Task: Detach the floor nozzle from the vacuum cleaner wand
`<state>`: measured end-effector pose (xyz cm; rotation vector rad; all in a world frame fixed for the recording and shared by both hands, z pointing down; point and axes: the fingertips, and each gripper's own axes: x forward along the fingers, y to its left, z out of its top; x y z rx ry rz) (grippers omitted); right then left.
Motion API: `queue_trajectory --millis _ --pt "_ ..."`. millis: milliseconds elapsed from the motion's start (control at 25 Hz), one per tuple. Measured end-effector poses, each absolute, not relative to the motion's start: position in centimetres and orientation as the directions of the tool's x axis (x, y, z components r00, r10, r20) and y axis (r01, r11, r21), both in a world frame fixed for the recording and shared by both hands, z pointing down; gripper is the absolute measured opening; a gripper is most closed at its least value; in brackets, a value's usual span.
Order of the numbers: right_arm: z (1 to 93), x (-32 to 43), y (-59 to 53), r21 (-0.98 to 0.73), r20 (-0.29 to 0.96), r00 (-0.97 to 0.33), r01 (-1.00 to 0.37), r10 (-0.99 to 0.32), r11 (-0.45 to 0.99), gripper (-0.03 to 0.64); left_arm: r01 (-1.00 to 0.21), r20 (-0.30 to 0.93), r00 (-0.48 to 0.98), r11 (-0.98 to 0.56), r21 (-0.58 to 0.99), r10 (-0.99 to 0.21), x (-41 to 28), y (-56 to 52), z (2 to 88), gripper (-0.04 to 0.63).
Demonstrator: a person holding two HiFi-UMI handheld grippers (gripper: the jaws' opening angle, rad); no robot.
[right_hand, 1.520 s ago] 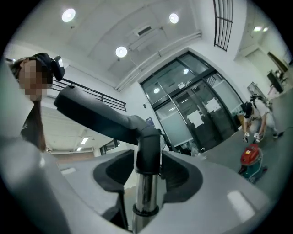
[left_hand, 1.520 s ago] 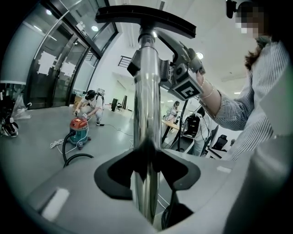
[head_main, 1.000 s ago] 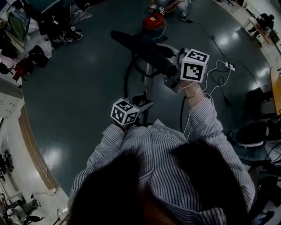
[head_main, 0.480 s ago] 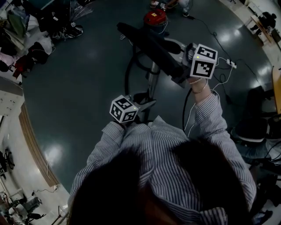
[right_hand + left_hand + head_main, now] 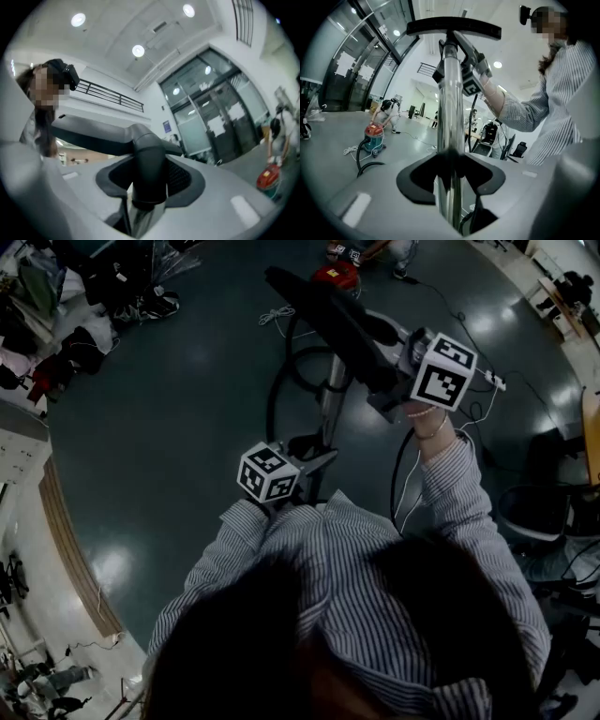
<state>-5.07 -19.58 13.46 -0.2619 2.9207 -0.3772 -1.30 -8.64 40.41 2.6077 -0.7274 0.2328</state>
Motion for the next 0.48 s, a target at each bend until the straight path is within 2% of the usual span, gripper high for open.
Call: queue_trajectory --millis 80,240,480 --pt "11.6 -4.1 -21.1 -0.219 -0.21 -0.93 -0.257 -0.302 0.941 0.175 -0.517 0.315 0.849 -0.79 0.331 -0.423 -1.3 -7.9 41.6 0.179" --pt "10.1 -3.3 -21.8 -0.267 -0.262 -0.928 -0.195 -0.266 0.944 0.175 -0.55 0.352 0.825 -0.771 0.322 -0.442 -2.2 -7.3 43.4 0.179" --pt "16.2 -2.6 -22.4 -0.351 -0.141 -0.9 -0.344 -0.412 0.871 0.175 -0.605 0.253 0.796 -0.698 0.383 -0.55 -4.7 -9.5 40.8 0.179"
